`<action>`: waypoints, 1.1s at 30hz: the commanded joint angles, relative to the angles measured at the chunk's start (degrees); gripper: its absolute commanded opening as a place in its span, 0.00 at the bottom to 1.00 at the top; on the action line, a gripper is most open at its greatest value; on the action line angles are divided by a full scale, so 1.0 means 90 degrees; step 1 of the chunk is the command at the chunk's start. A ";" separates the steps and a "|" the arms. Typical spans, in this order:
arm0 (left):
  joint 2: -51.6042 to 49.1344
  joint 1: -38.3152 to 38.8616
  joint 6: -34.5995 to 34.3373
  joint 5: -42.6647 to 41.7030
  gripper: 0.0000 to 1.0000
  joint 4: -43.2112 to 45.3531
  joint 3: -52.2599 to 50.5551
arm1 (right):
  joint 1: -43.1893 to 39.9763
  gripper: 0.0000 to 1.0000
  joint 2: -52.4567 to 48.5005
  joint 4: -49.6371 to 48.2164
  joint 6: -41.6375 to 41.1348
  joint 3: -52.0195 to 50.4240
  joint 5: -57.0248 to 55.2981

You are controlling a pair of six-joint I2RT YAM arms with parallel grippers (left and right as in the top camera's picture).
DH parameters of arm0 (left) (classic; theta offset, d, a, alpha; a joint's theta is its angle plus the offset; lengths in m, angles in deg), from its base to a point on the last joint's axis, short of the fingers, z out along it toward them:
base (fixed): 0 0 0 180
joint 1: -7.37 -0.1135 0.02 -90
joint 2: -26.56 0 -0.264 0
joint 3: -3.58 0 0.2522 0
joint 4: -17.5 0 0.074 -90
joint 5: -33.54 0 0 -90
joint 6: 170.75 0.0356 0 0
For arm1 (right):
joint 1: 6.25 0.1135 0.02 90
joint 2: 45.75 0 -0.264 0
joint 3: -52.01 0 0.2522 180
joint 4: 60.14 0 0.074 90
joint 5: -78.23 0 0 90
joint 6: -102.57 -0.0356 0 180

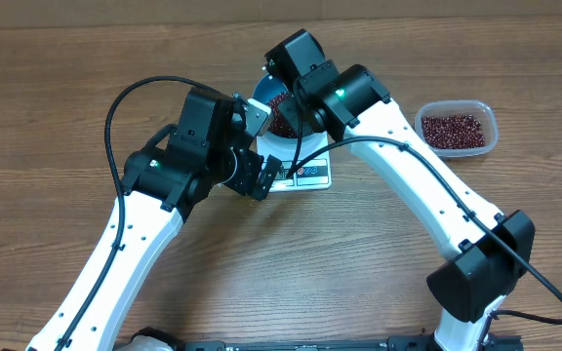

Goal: Scoop item into bowl and weigh 150g on scale
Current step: 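Tilt the scoop with the right gripper to pour beans into the bowl, then return the empty scoop with the right gripper to the bean tub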

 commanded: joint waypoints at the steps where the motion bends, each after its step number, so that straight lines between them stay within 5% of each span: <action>1: 0.0036 0.0002 -0.0083 0.0039 1.00 0.0024 -0.0012 | -0.0024 0.04 0.0250 -0.0032 0.0095 0.0228 -0.0384; 9: 0.0036 0.0002 -0.0083 0.0039 1.00 0.0024 -0.0012 | -0.0226 0.04 0.0248 0.0066 0.0092 0.0228 0.0019; 23: 0.0036 0.0002 -0.0083 0.0039 0.99 0.0024 -0.0012 | -0.1591 0.04 0.0289 0.0488 -0.0199 0.0231 0.2577; 33: 0.0036 0.0002 -0.0083 0.0039 1.00 0.0024 -0.0012 | -0.1855 0.04 0.0289 0.0488 -0.0197 0.0228 0.2839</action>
